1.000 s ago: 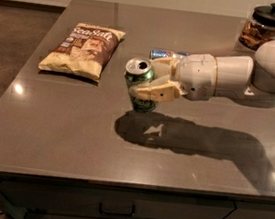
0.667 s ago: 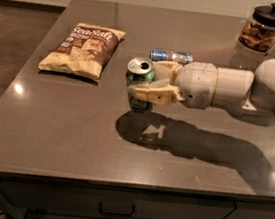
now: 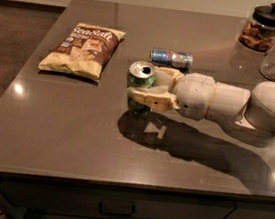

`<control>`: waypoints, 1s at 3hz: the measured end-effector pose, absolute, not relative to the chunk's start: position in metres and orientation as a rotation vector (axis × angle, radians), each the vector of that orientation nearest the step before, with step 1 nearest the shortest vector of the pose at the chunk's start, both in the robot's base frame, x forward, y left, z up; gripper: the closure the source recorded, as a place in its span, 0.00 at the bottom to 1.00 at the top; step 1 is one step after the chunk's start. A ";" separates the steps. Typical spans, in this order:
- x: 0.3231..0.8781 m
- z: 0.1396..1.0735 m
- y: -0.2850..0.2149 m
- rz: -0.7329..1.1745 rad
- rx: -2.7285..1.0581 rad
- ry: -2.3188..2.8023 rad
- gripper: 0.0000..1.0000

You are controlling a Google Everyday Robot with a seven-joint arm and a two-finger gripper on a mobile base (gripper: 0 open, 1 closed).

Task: Place green can upright

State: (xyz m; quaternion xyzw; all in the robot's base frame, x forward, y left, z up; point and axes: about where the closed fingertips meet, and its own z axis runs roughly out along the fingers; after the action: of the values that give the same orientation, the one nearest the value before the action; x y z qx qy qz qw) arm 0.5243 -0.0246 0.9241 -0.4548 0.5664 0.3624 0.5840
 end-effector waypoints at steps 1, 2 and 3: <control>0.528 0.917 -0.023 0.842 -1.013 1.318 1.00; 0.534 0.909 -0.022 0.854 -0.973 1.327 0.75; 0.536 0.903 -0.022 0.862 -0.945 1.332 0.51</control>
Offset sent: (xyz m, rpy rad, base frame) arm 0.0151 -0.0022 -0.0238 0.0788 0.0389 -0.0739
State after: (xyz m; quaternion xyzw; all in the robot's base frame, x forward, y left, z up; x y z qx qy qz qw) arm 0.5359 -0.0225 0.9029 -0.4080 0.5754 0.3724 0.6031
